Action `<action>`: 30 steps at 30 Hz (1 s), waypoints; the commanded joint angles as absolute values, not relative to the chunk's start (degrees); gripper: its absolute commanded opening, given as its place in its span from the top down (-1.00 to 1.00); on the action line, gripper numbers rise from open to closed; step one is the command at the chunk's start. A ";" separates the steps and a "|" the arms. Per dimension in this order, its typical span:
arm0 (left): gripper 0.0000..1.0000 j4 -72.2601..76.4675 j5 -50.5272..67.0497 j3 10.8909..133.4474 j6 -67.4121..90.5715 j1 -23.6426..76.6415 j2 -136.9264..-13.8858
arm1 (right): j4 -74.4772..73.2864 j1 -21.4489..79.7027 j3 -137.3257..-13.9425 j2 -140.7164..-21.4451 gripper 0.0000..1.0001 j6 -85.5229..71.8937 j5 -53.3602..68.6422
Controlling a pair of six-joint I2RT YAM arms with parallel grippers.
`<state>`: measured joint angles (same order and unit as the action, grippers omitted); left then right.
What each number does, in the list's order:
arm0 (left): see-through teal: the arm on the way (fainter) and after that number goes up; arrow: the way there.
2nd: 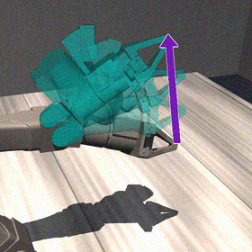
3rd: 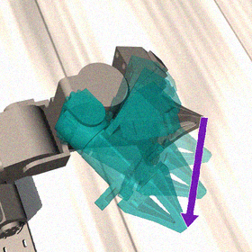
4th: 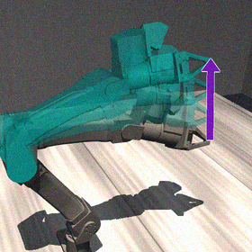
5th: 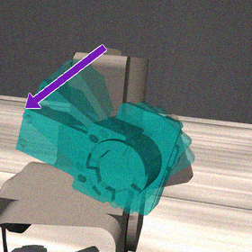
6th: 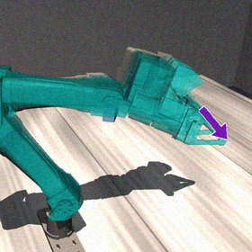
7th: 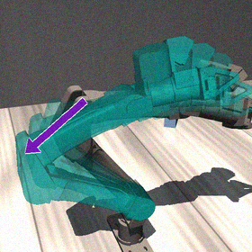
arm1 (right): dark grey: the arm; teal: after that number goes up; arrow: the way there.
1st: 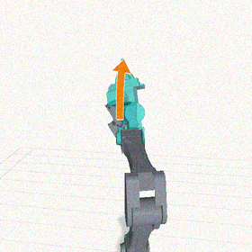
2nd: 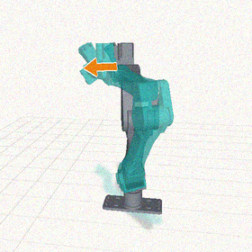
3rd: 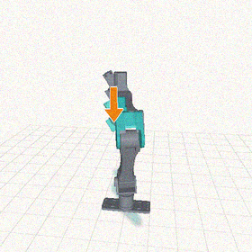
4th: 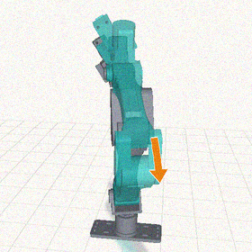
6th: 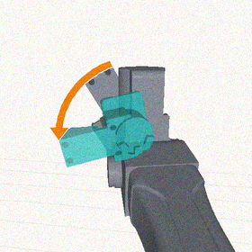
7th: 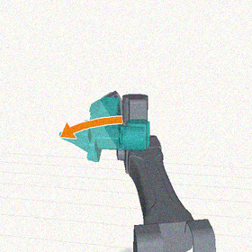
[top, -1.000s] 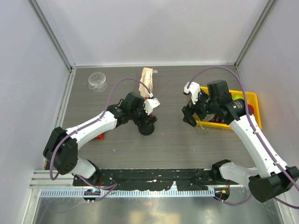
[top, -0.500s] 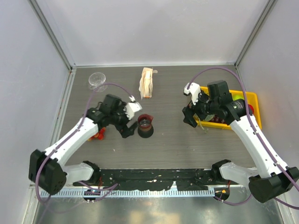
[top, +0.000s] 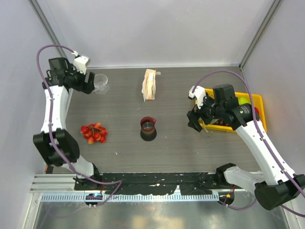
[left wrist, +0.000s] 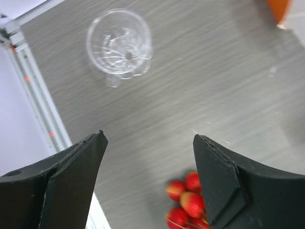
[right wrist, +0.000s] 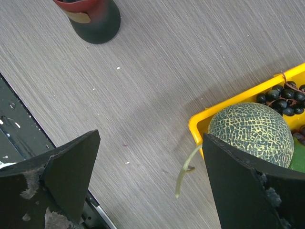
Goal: Place the coffee filter in the dripper
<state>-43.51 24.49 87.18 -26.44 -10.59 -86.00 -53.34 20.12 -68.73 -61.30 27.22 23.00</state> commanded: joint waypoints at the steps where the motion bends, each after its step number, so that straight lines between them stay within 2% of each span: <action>1: -0.65 -45.88 26.45 94.73 -31.37 -15.11 -96.83 | -53.17 19.95 -68.38 -59.94 -0.91 27.33 22.76; 9: -0.59 -43.15 26.27 99.92 -38.49 -15.64 -108.79 | -53.17 19.95 -67.94 -60.64 -0.91 27.33 22.94; 20: -0.52 -42.45 28.13 111.70 -38.67 -15.56 -123.03 | -53.35 19.78 -68.11 -62.67 -0.91 27.51 21.80; 27: -0.50 -43.59 28.21 115.57 -39.02 -15.38 -127.70 | -53.26 19.60 -68.12 -64.07 -0.91 27.33 21.62; 30: -0.43 -45.52 27.60 118.55 -39.20 -15.12 -129.81 | -53.26 19.51 -68.03 -64.25 -0.91 27.33 21.71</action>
